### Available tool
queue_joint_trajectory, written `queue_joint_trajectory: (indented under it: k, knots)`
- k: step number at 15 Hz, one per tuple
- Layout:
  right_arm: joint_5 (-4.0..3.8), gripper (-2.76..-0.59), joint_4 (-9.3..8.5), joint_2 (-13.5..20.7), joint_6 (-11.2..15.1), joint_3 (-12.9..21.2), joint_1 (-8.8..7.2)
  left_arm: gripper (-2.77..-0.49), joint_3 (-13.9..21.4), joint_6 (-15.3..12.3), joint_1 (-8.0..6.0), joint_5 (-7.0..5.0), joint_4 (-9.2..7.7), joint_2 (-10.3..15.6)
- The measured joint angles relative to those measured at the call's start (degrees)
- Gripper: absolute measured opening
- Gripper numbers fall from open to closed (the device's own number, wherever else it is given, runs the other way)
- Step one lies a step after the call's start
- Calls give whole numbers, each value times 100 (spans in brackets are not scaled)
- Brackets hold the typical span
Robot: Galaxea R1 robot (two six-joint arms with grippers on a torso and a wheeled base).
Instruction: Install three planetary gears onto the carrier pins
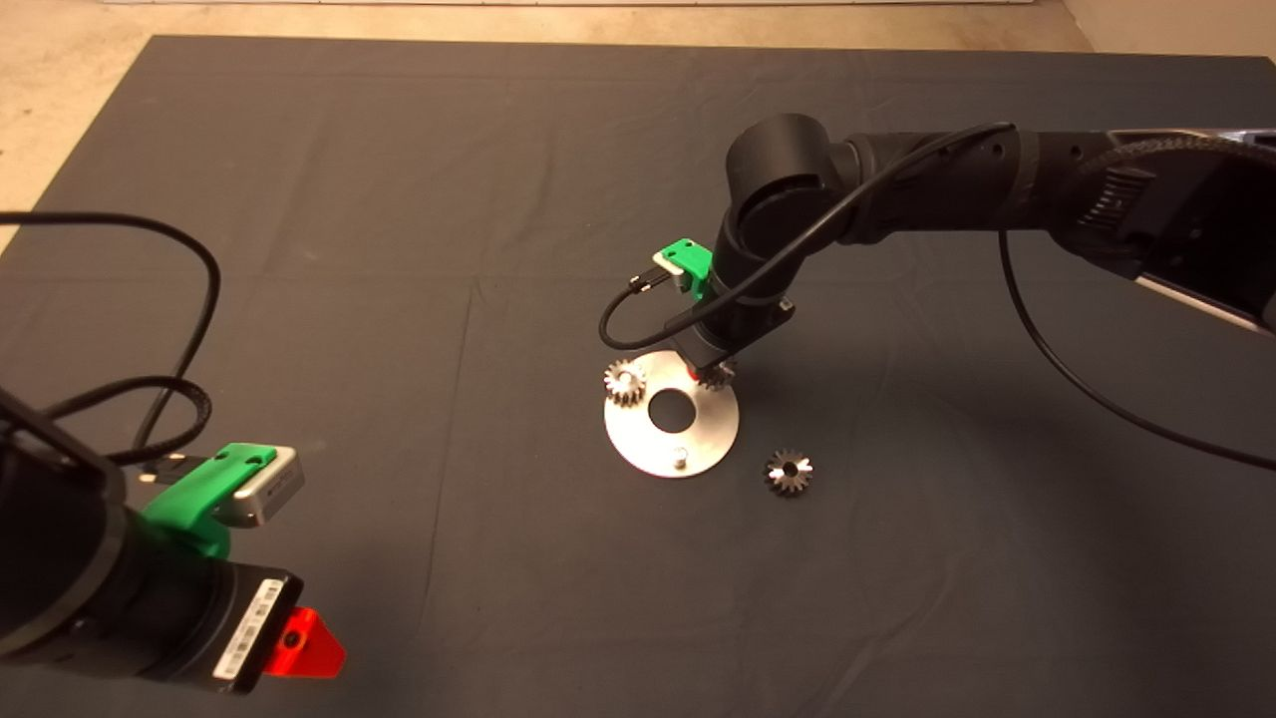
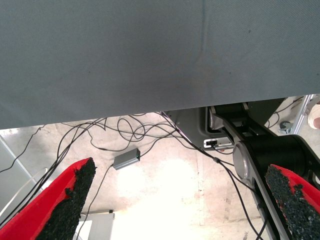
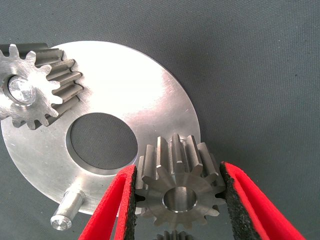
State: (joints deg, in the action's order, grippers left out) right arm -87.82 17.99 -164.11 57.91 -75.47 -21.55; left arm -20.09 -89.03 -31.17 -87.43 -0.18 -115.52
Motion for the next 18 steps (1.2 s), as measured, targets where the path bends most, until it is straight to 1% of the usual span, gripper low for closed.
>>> queue_joint_trajectory:
  k: [5,7,10,18]
  knots:
    - [39,-231,0,63,2,11,0,-79,0,-2,0,0,-4,0]
    - [37,-232,0,68,2,12,-2,-79,0,0,0,0,-4,0]
    - [61,-232,0,99,2,22,-2,-79,0,0,0,0,-4,0]
    - [61,-232,-2,124,3,22,-2,-79,0,0,0,0,-4,0]
